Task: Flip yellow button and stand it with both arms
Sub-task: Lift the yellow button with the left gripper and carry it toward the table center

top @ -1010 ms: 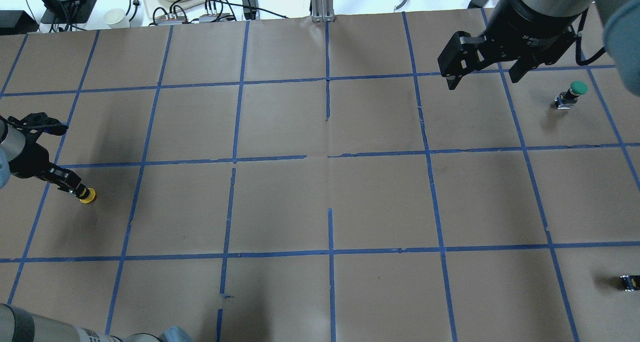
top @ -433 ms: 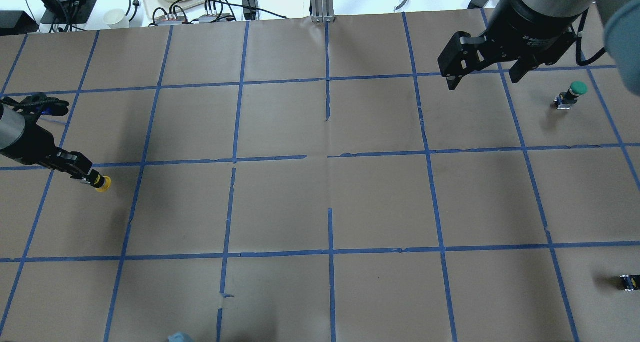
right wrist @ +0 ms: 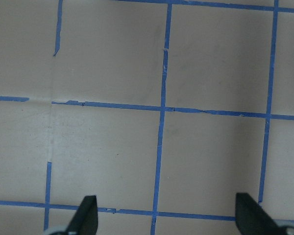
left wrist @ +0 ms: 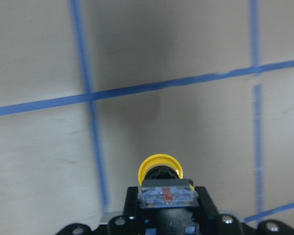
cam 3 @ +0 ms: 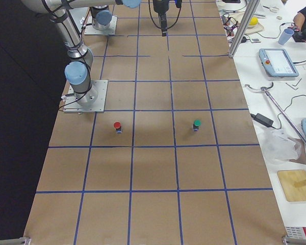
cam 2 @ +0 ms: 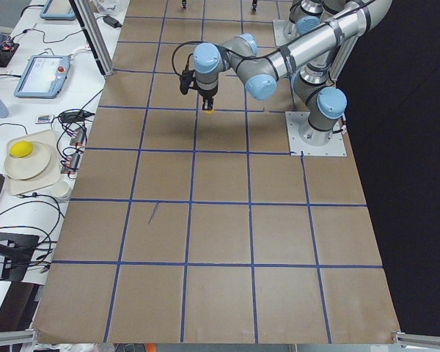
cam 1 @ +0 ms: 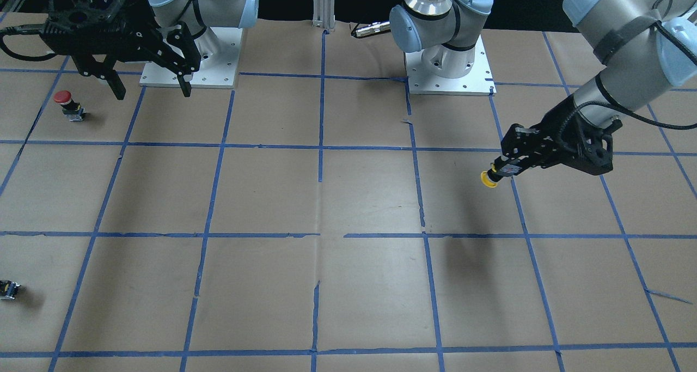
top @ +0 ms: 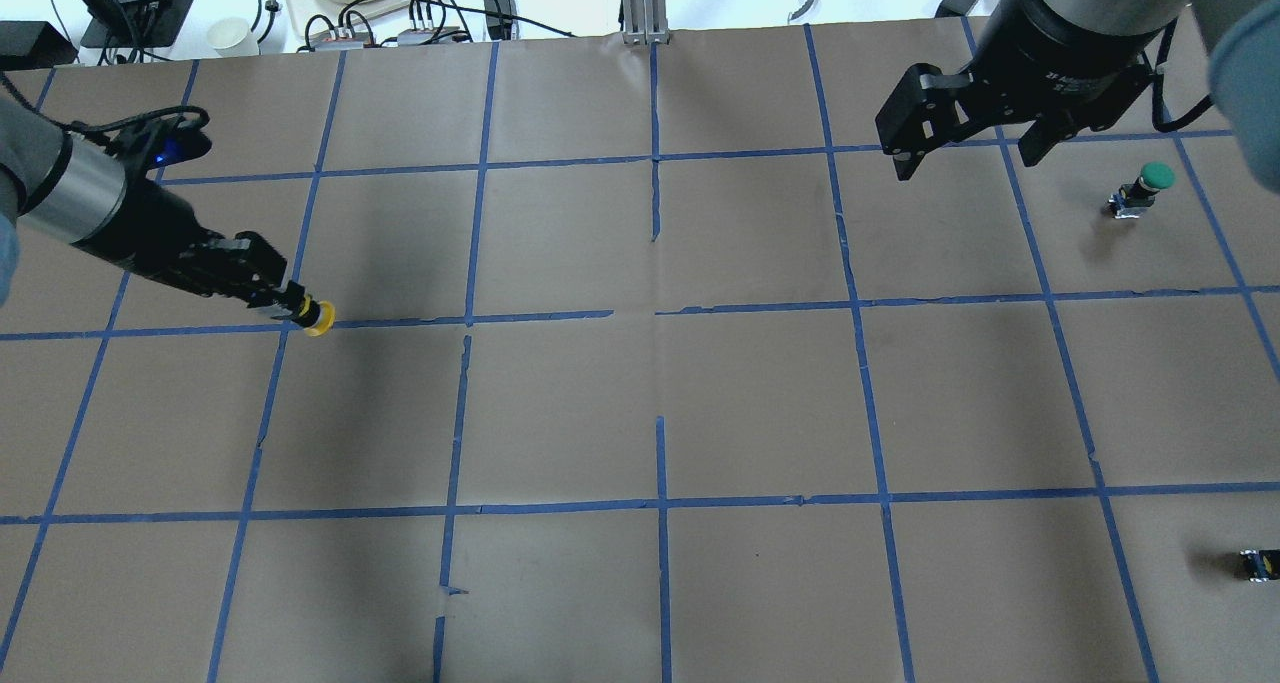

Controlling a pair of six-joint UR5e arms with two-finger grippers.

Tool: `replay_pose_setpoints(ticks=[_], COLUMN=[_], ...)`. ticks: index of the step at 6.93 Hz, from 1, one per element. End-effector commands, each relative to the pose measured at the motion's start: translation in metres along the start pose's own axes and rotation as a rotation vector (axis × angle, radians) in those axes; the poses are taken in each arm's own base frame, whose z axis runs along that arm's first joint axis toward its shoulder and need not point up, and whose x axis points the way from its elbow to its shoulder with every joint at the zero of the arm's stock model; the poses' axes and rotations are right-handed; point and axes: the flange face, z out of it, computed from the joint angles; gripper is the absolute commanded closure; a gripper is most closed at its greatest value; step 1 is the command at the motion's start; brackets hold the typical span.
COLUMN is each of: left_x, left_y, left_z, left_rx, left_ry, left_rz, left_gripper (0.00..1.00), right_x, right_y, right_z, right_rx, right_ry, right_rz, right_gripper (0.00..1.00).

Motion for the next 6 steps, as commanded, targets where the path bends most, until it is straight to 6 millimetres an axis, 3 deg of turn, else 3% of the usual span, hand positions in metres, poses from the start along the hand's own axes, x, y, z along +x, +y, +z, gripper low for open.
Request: replay_pose_setpoints(ticks=[1, 3, 5, 6], left_x=[0.099, 0.153, 0.196, 0.216], left_y=[0.011, 0.018, 0.021, 0.024], left_z=[-0.016, -0.028, -0.036, -0.042], left_rx=[0.056, 0.078, 0.063, 0.049], left_ry=[0.279, 0.575, 0.785, 0.891], left_rz=[-0.061, -0.185, -0.241, -0.254], left_gripper=[0.91, 0.91, 0.93, 0.93], right_x=[0.0, 0.004, 0.045, 0.081], right_y=[0.0, -0.002, -0.011, -0.011], right_z=[0.0, -0.001, -0.004, 0.0], right_rx=[0.0, 0.003, 0.011, -0.028], right_ry=[0.0, 0.001, -0.119, -0.237], right_rz=[0.0, 0.006, 0.123, 0.233], right_gripper=[0.0, 0.0, 0.0, 0.0])
